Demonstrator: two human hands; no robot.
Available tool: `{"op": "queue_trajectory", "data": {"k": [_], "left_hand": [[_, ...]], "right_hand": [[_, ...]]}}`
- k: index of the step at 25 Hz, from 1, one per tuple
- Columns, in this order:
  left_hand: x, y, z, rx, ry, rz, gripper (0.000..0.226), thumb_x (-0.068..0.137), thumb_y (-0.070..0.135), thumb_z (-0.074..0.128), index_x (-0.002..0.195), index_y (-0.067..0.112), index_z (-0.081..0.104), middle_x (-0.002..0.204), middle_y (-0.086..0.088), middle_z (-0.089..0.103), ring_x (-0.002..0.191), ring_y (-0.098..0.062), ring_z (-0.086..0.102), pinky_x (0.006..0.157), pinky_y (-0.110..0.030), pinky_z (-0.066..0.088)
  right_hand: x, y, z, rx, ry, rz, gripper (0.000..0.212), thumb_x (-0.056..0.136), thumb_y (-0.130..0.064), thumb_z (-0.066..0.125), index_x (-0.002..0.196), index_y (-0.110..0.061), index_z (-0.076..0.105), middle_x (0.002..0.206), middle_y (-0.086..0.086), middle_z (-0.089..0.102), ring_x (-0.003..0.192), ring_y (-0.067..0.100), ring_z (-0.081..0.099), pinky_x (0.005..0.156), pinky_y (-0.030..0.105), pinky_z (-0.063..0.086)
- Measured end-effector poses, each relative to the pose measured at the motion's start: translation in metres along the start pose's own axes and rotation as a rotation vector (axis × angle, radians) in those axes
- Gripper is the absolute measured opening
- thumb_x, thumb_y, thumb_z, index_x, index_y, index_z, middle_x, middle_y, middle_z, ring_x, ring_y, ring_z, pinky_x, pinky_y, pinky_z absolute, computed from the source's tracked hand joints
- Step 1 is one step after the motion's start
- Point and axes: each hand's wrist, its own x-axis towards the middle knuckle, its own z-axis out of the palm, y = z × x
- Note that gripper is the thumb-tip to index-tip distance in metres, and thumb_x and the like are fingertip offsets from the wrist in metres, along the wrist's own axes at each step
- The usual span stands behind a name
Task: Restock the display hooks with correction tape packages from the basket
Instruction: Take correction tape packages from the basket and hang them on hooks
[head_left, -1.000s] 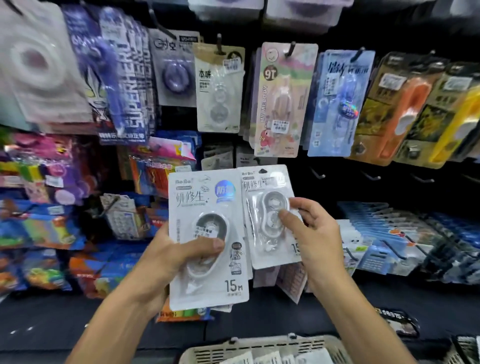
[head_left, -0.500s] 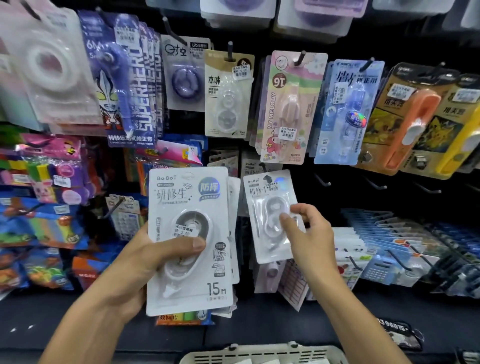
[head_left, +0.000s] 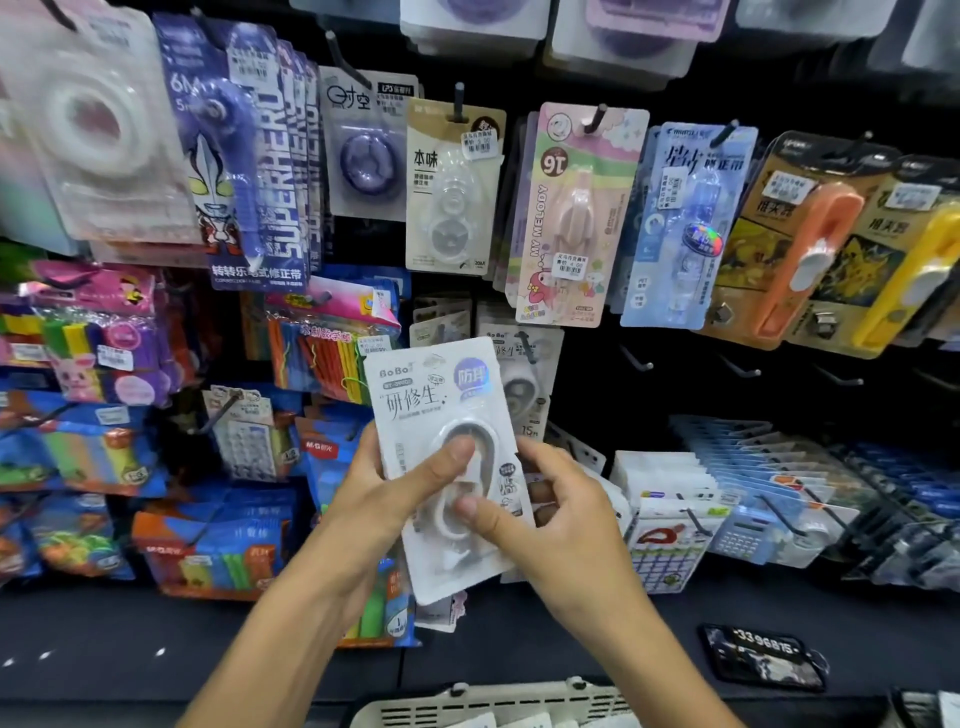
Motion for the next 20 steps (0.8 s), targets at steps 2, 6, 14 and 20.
{"op": "queue_trajectory", "data": {"k": [2, 6, 14, 20], "left_hand": [[0.001, 0.001, -0.005, -0.005, 0.006, -0.021, 0.079, 0.053, 0.052, 0.092, 0.125, 0.033, 0.065, 0.117, 0.003, 0.077, 0.104, -0.020, 0.075, 0.082, -0.036, 0.060], [0.001, 0.003, -0.010, -0.053, 0.026, -0.025, 0.074, 0.060, 0.036, 0.096, 0.127, 0.025, 0.065, 0.117, -0.005, 0.077, 0.101, -0.028, 0.076, 0.070, -0.034, 0.063], [-0.006, 0.014, -0.021, -0.059, 0.086, 0.098, 0.060, 0.062, 0.020, 0.091, 0.119, 0.019, 0.070, 0.106, -0.006, 0.080, 0.086, -0.023, 0.079, 0.059, -0.028, 0.061], [-0.004, 0.012, -0.014, -0.072, 0.071, 0.168, 0.053, 0.067, 0.020, 0.079, 0.119, 0.018, 0.068, 0.104, -0.005, 0.080, 0.083, -0.021, 0.079, 0.057, -0.025, 0.060]], "right_hand": [[0.002, -0.001, -0.007, 0.236, -0.030, 0.046, 0.046, 0.075, -0.034, 0.087, 0.116, -0.027, 0.068, 0.109, -0.003, 0.076, 0.101, 0.019, 0.073, 0.089, 0.045, 0.059], [0.006, 0.005, -0.013, 0.561, -0.032, 0.163, 0.054, 0.074, -0.021, 0.085, 0.119, -0.008, 0.059, 0.109, 0.013, 0.076, 0.102, 0.034, 0.073, 0.085, 0.045, 0.061], [0.005, 0.030, -0.038, 0.297, 0.195, 0.219, 0.025, 0.088, -0.026, 0.075, 0.112, -0.026, 0.069, 0.102, -0.004, 0.079, 0.089, 0.017, 0.076, 0.064, 0.023, 0.058], [0.017, 0.039, -0.020, 0.226, 0.174, 0.223, 0.007, 0.092, -0.023, 0.072, 0.099, -0.025, 0.071, 0.097, -0.003, 0.079, 0.090, 0.021, 0.075, 0.083, 0.044, 0.059]]}}
